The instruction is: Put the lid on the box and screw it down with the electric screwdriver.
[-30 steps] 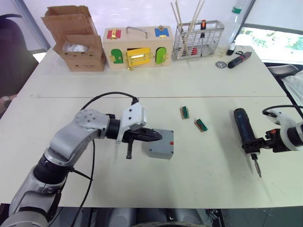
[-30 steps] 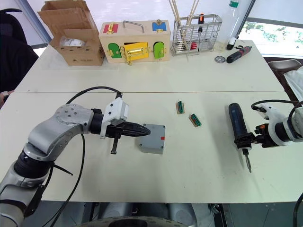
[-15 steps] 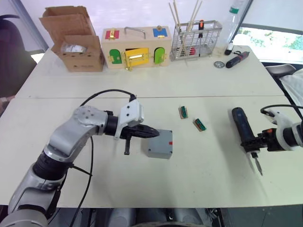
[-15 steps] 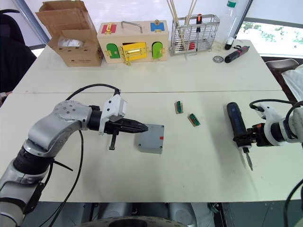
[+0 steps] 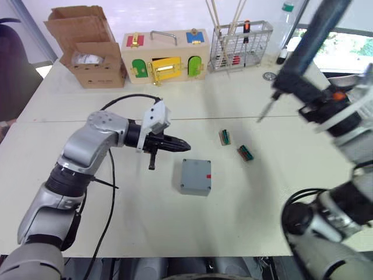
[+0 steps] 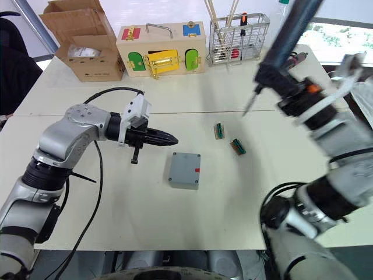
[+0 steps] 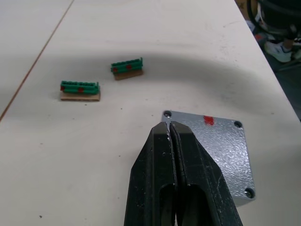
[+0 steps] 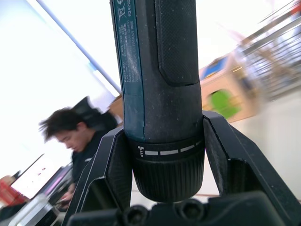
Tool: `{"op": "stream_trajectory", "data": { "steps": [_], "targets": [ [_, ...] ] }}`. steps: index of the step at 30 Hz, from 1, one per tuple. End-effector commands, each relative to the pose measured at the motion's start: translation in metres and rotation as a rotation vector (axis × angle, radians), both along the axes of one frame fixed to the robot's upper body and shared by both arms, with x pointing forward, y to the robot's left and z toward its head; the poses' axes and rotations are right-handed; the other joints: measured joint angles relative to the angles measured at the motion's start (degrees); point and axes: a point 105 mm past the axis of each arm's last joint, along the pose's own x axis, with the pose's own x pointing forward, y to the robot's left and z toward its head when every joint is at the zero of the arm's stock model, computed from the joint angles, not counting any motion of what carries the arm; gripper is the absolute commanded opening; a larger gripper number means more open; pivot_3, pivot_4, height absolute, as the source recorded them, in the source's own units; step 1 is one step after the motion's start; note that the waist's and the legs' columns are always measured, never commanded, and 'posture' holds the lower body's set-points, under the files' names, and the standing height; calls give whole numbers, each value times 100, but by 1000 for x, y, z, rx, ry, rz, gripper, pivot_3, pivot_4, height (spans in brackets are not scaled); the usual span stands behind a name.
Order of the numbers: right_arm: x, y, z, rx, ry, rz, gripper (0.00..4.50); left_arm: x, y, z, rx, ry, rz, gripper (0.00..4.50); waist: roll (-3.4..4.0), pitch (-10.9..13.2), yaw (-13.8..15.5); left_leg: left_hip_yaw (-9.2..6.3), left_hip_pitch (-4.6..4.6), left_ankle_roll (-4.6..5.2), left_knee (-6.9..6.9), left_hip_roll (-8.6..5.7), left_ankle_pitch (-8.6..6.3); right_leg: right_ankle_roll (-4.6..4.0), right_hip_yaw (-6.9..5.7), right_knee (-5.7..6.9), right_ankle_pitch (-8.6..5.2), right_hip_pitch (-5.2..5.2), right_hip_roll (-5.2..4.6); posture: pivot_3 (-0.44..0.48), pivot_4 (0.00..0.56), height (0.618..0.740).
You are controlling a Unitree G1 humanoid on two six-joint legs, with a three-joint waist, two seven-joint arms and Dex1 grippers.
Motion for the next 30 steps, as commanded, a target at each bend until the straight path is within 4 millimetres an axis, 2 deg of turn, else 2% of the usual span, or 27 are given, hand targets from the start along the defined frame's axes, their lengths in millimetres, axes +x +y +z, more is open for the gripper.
{"op": "stream_trajectory", "data": {
  "steps": [1,5,7,12,15,22,30],
  "targets": [
    [-15,24,20,-74,-213,-56,1840,-7,0,6,18,-12,-32,0,0,0,20,-4,0,-1,2,-2,1,0,0,0,0,1,-2,0,150,740],
    [-22,47,2,-232,-307,-68,1840,-13,0,1,53,1,-58,0,0,0,-5,-7,1,-2,2,-4,1,0,-1,-1,0,2,-1,0,150,740],
    [-26,57,-8,-324,-366,-64,1840,-10,-3,-4,55,-13,-48,0,0,0,-16,-6,2,-2,1,-4,1,0,-2,-2,0,2,0,0,150,740],
    [-38,78,-28,-370,-430,-40,1840,-5,-6,-27,88,-32,-33,0,-1,0,-57,-5,6,-6,1,-2,3,0,-2,-5,-1,1,4,0,150,740],
    [-46,89,-32,-350,-433,-24,1840,-2,-6,-31,89,-40,-24,0,-1,0,-94,-11,8,-11,1,-1,6,0,-2,-3,-1,2,4,0,150,740],
    [-52,101,-44,-346,-421,-17,1840,-5,-4,-32,107,-42,-39,0,-1,0,-127,-18,8,-14,1,-1,8,-1,-3,-3,-1,3,5,0,150,740],
    [-49,105,-57,-367,-419,-31,1840,-6,-3,-44,165,-61,-69,0,-2,-1,-126,-19,9,-14,1,-2,8,-1,-4,-3,-1,6,6,0,150,740]
  ]
}}
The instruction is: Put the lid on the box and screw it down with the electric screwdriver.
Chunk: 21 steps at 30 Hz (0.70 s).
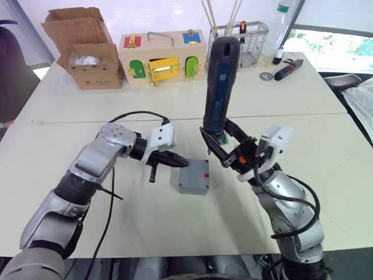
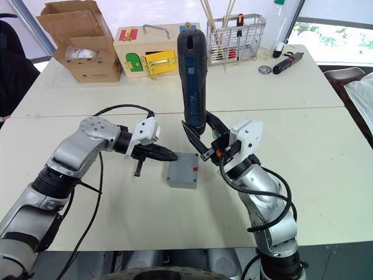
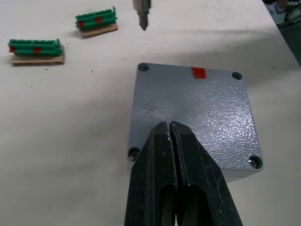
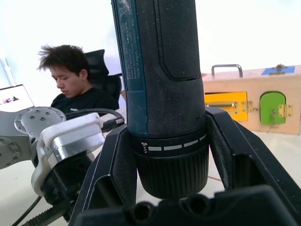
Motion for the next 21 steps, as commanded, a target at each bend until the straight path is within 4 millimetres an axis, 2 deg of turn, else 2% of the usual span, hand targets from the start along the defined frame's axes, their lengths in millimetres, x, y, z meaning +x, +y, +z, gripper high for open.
{"op": "stream_trajectory", "data": {
  "steps": [1,21],
  "targets": [
    [-8,3,11,19,-79,9,1840,-1,1,-1,23,-40,-25,0,0,0,-1,0,1,0,0,0,0,0,0,0,0,0,0,0,150,740],
    [-2,1,-11,19,-34,-21,1840,0,3,-3,29,-31,-25,0,-2,-1,-4,0,7,-1,0,0,0,0,0,1,0,6,0,0,150,740]
  ]
}}
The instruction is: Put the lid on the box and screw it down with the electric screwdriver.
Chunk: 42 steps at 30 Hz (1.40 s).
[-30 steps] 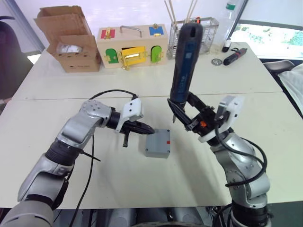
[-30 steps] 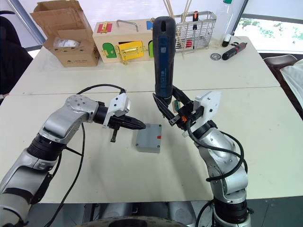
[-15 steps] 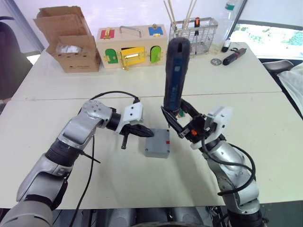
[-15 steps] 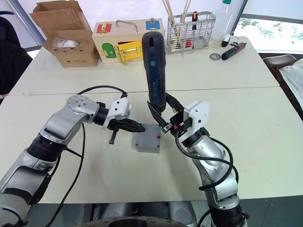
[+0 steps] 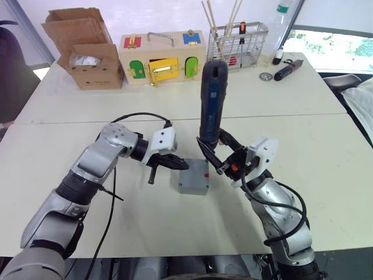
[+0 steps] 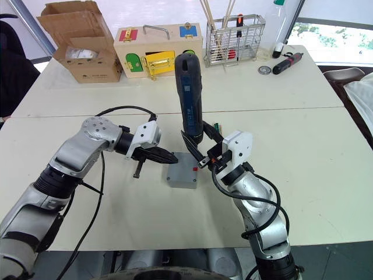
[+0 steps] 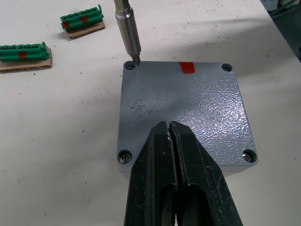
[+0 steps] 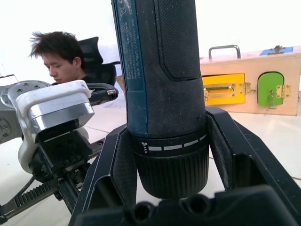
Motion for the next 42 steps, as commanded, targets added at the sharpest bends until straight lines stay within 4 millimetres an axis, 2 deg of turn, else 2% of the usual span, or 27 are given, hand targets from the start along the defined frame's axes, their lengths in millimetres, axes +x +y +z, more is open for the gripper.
{"op": "stream_trajectory", "data": {
  "steps": [1,21,42],
  "targets": [
    [-5,-1,15,33,-78,2,1840,0,2,-2,11,-1,11,0,0,0,0,0,0,0,0,0,0,0,0,0,0,0,0,0,150,740],
    [1,4,-2,29,-33,22,1840,1,2,-2,6,-5,32,0,-2,-1,1,0,15,1,0,0,0,0,0,0,0,16,0,0,150,740],
    [4,7,7,26,-77,19,1840,3,0,-1,-4,-9,37,0,-3,-2,3,-1,61,28,-6,0,-16,0,0,-2,-1,60,0,0,150,740]
  ]
}}
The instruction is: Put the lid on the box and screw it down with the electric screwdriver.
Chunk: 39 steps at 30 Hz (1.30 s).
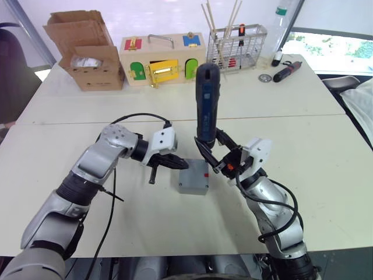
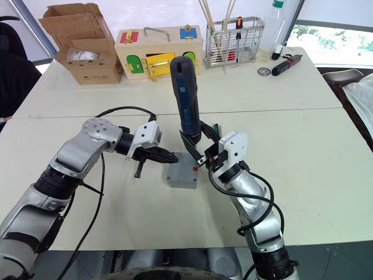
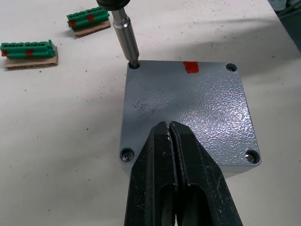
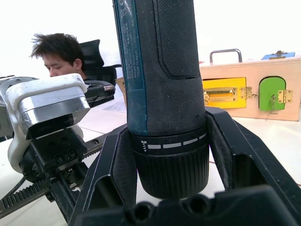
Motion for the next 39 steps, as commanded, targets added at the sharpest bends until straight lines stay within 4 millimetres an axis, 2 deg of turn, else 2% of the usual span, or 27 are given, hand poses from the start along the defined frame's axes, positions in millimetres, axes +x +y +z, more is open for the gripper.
{"op": "stream_trajectory", "data": {
  "steps": [1,16,33,37,39],
  "targets": [
    [-5,2,15,28,-56,12,1840,0,0,1,0,-8,6,0,0,0,0,0,0,0,0,0,0,0,0,0,0,0,0,0,150,740],
    [-7,-3,-40,-93,90,49,1840,-2,1,-3,23,0,-2,0,-7,-4,8,-3,26,15,-1,0,-8,0,-1,-6,-1,31,1,0,150,740],
    [-3,-3,-57,-70,179,46,1840,-7,-2,-15,71,5,-36,0,-59,-50,20,-12,45,16,-7,1,-9,-1,-4,-11,-1,51,2,0,150,740],
    [-2,-3,-57,-69,177,47,1840,-7,-4,-21,97,-10,-50,0,-67,-59,33,-15,68,21,-13,2,-12,-4,-5,-32,-4,83,3,0,150,740],
    [-2,-3,-58,-64,180,45,1840,-8,-5,-24,109,-13,-56,0,-68,-64,38,-16,123,27,-34,5,-16,-10,-8,-72,-8,145,5,0,150,740]
  ]
}}
